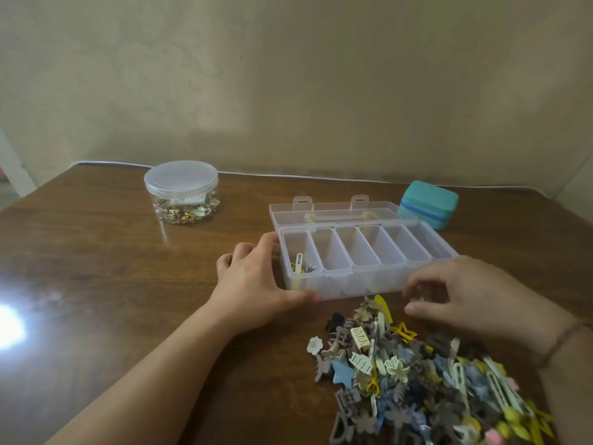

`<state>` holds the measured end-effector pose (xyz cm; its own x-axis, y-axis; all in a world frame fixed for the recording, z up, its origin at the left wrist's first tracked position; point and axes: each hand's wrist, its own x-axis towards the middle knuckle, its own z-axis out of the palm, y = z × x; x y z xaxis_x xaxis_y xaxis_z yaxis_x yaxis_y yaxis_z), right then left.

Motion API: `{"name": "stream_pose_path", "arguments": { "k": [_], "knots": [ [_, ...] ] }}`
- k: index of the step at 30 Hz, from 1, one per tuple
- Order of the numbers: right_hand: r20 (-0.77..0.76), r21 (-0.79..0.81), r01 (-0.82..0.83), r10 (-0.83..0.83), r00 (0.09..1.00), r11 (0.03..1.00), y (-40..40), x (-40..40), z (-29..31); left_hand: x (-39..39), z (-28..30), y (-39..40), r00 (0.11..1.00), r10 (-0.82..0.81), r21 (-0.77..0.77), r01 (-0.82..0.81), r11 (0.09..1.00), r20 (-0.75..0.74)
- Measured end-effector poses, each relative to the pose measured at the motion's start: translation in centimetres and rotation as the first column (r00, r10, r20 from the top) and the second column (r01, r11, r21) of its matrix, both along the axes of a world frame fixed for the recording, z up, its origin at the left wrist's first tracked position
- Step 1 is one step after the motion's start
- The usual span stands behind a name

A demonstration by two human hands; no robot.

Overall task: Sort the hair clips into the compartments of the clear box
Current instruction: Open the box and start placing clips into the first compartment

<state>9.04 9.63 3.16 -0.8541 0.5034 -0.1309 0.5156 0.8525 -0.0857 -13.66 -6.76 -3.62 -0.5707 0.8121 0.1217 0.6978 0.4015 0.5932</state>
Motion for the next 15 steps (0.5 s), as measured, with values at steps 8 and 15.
{"name": "stream_pose_path", "arguments": {
  "k": [8, 15],
  "knots": [
    [0.093, 0.215, -0.027, 0.007, 0.996, 0.976, -0.6, -0.1, 0.1, -0.1, -0.1, 0.1, 1.000, -0.006, -0.001, 0.006, 1.000, 0.009],
    [0.115, 0.132, -0.133, 0.118, 0.986, 0.982, -1.8, -1.3, -0.8, 0.0, 0.0, 0.0, 1.000, 0.000, 0.000, 0.000, 1.000, -0.003]
  ]
}}
